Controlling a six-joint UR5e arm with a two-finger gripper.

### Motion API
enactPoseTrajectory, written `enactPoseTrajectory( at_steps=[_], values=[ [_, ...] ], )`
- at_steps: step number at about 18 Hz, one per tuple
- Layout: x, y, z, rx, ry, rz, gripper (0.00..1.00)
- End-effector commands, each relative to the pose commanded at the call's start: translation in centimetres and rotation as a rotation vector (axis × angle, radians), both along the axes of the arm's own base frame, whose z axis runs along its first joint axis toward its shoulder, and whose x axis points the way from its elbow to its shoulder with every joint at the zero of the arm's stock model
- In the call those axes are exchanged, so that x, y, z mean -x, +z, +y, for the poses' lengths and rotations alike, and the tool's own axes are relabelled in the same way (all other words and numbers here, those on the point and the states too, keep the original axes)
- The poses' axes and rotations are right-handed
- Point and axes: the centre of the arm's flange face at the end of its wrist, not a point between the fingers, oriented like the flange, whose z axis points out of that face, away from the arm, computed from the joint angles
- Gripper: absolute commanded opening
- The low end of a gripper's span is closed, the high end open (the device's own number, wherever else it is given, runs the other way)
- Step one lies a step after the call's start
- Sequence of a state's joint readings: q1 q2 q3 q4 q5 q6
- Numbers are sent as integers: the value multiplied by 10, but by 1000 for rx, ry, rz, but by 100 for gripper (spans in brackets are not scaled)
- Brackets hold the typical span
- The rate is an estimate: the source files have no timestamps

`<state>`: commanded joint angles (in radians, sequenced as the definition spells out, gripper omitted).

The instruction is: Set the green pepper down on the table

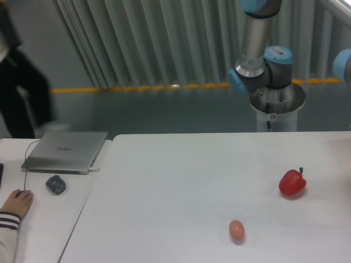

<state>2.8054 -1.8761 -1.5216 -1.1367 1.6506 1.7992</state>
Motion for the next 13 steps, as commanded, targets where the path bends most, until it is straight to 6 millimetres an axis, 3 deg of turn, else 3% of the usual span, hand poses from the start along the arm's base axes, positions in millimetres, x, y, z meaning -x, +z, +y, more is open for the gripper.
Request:
enactPoseTrajectory(
  at_steps=[4,8,13],
  values=[
    [10,-23,-36,15,50,-46,100],
    [15,-26,-49,15,74,-51,100],
    [19,-21,-45,-11,82,-45,100]
  ],
)
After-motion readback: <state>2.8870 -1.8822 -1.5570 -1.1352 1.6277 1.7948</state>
